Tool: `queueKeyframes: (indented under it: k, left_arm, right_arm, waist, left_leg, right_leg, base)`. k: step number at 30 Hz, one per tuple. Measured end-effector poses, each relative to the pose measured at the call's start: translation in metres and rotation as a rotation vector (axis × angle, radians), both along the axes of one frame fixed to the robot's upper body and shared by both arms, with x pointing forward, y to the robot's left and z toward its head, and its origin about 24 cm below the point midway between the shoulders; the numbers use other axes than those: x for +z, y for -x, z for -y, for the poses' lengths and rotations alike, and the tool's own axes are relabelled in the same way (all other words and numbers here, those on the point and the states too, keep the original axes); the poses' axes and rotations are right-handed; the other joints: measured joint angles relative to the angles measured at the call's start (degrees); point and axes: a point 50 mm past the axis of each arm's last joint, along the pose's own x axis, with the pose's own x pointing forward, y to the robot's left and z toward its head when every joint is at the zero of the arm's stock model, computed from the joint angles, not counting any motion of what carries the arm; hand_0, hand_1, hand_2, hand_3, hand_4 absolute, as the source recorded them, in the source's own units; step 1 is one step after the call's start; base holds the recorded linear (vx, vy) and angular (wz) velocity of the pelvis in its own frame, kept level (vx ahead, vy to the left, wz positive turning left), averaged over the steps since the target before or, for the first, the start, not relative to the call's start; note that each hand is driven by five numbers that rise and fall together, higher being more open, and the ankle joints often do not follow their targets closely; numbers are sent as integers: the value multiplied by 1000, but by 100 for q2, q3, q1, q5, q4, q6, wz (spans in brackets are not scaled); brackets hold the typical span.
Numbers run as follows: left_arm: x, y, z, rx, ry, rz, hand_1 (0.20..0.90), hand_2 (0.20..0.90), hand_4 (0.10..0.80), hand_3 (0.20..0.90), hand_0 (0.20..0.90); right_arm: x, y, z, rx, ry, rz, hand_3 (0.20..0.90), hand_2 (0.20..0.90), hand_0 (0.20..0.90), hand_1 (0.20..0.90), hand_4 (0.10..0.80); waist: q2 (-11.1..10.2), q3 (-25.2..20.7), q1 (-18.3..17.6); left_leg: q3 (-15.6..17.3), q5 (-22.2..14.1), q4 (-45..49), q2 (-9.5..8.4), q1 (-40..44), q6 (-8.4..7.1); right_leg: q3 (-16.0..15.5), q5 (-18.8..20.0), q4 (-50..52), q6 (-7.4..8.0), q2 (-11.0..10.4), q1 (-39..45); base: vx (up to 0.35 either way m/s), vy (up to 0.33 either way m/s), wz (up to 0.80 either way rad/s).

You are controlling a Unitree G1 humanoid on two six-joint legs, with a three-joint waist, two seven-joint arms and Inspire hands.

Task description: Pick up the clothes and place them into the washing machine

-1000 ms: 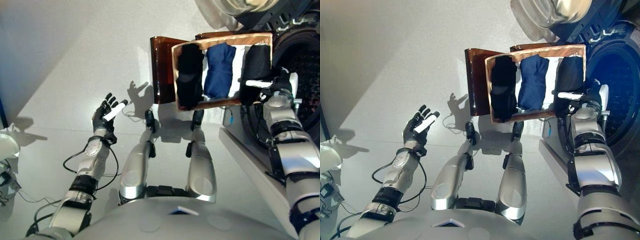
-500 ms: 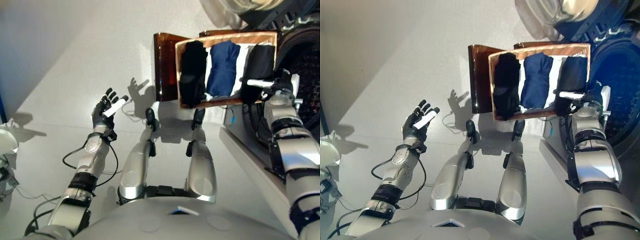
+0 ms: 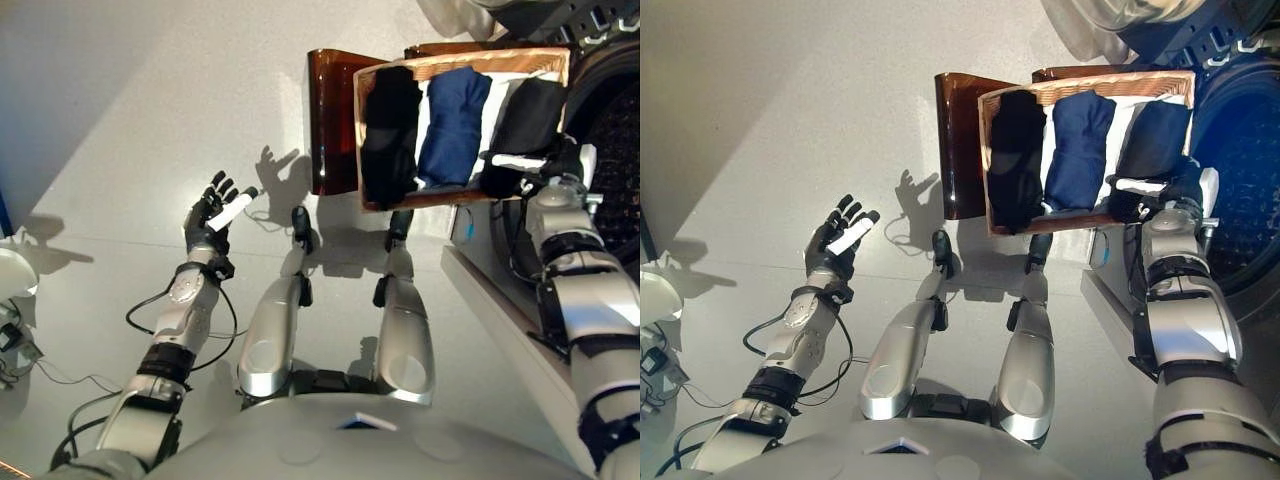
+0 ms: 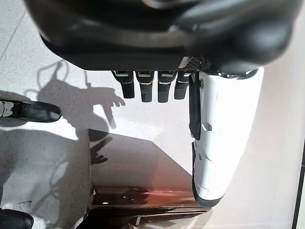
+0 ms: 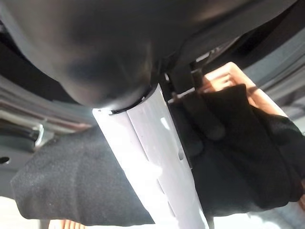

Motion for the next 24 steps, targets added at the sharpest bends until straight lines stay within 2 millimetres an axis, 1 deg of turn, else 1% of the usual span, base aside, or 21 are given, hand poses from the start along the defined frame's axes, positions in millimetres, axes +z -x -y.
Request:
queueKeyframes:
  k: [6,11,19,22,24]
  left_arm:
    - [0,0,0,-1,2,1,900,900,800,900,900]
    - [1,-1,0,0,2,4,900,900,800,900,900]
    - [2,-1,0,-2,2,7,900,900,800,900,900]
    - [2,-1,0,-1,2,7,900,900,800,900,900]
    - [2,-1,0,-1,0,7,900,900,800,900,900]
  right_arm:
    - [7,-1,5,-1,6,9,200,200,200,200,300]
    - [12,-3,5,2,8,23,200,200,200,200,300]
    - [12,-4,4,3,7,25,200,200,200,200,300]
    - [8,-1,4,-2,-17,32,200,200,200,200,300]
    - [-1,3,2,7,-33,37,200,200,200,200,300]
  waist:
    - [1,0,-2]
    - [3,2,-1]
    - [3,2,1]
    - [3,2,0]
    - [-1,7,-28]
  left_leg:
    - [-1,0,1,4,-46,0]
    - [2,1,1,2,-89,1]
    - [1,10,2,2,-81,-1]
    - [-5,17,2,5,-39,-2]
    - [-13,16,2,8,58,-3]
  right_leg:
    - [1,0,0,-1,6,-42]
    - [7,2,1,-3,6,-91]
    - [9,9,2,-10,6,-85]
    - [4,13,2,-11,8,-31]
    - [-1,12,2,-12,10,70]
  base:
    - [0,0,0]
    - [0,0,0]
    - [0,0,0]
    - [10,-5,0]
    - [39,-11,2]
